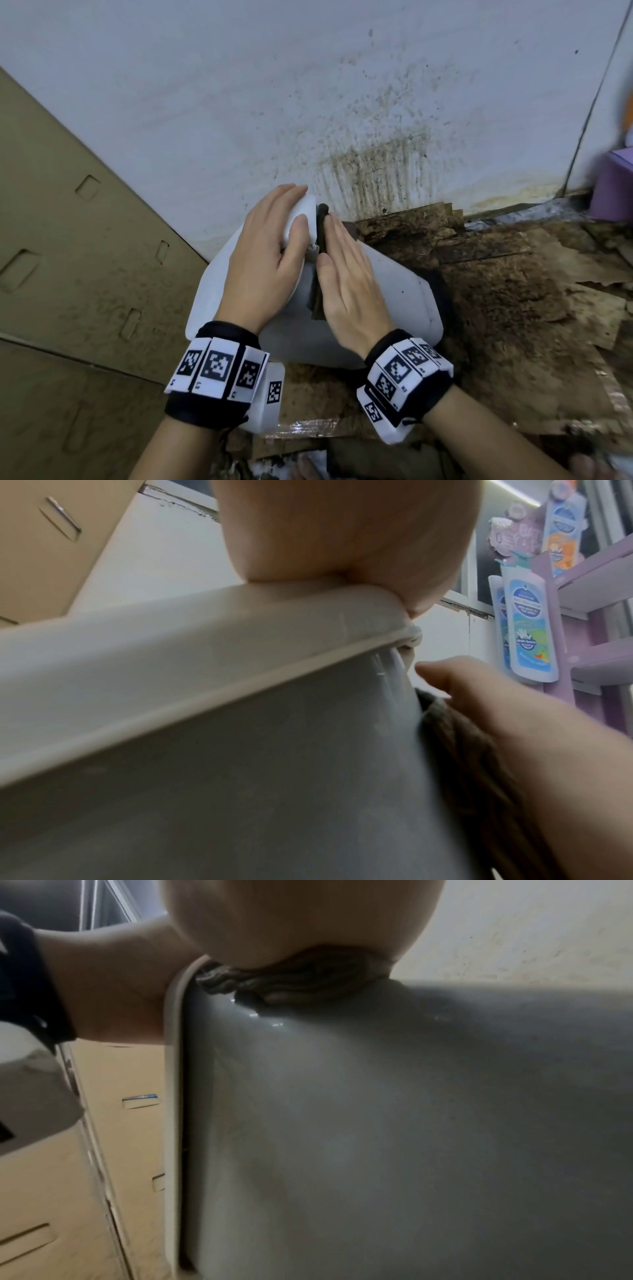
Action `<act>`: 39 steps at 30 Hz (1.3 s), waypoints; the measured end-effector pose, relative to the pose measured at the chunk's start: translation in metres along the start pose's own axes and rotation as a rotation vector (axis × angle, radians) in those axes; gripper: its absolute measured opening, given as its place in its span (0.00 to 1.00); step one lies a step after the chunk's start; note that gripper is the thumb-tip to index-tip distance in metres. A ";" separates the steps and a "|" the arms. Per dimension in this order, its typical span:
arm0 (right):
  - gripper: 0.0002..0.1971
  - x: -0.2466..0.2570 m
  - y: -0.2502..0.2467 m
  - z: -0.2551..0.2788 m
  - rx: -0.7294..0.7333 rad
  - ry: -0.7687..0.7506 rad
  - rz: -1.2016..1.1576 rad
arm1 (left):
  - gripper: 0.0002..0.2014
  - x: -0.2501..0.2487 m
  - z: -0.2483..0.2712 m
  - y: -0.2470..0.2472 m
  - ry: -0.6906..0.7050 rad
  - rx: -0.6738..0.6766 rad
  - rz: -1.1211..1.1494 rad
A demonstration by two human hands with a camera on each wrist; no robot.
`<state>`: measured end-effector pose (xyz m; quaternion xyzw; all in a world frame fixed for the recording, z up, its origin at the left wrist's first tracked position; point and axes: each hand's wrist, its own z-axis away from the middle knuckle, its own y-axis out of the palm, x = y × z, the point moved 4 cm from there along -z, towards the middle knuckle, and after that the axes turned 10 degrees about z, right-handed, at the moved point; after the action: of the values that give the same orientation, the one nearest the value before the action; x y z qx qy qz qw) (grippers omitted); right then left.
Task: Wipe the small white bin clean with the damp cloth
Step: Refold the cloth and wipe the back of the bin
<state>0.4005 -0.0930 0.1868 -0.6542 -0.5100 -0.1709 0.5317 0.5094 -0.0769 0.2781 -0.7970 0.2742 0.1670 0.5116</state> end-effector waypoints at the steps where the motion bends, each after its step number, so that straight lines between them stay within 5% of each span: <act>1: 0.32 -0.001 0.001 0.000 -0.006 0.010 -0.006 | 0.21 0.000 0.000 0.000 -0.006 -0.001 0.003; 11: 0.30 -0.056 0.003 0.016 -0.087 0.084 0.041 | 0.22 -0.002 -0.003 -0.001 -0.014 -0.004 0.026; 17: 0.31 -0.121 -0.003 0.047 -0.009 0.311 0.048 | 0.20 -0.003 0.000 -0.008 -0.049 -0.026 0.076; 23: 0.35 -0.118 0.001 0.042 -0.037 0.380 0.048 | 0.20 -0.001 0.001 -0.009 -0.040 -0.049 0.072; 32: 0.36 -0.015 0.011 0.001 -0.067 0.167 -0.077 | 0.21 0.000 0.003 -0.007 0.015 -0.049 0.001; 39: 0.30 -0.030 0.011 0.006 -0.104 -0.015 0.105 | 0.21 0.008 0.004 -0.013 -0.007 -0.053 0.024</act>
<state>0.3958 -0.1012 0.1558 -0.7080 -0.4693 -0.1643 0.5015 0.5237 -0.0716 0.2811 -0.8064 0.2773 0.1830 0.4891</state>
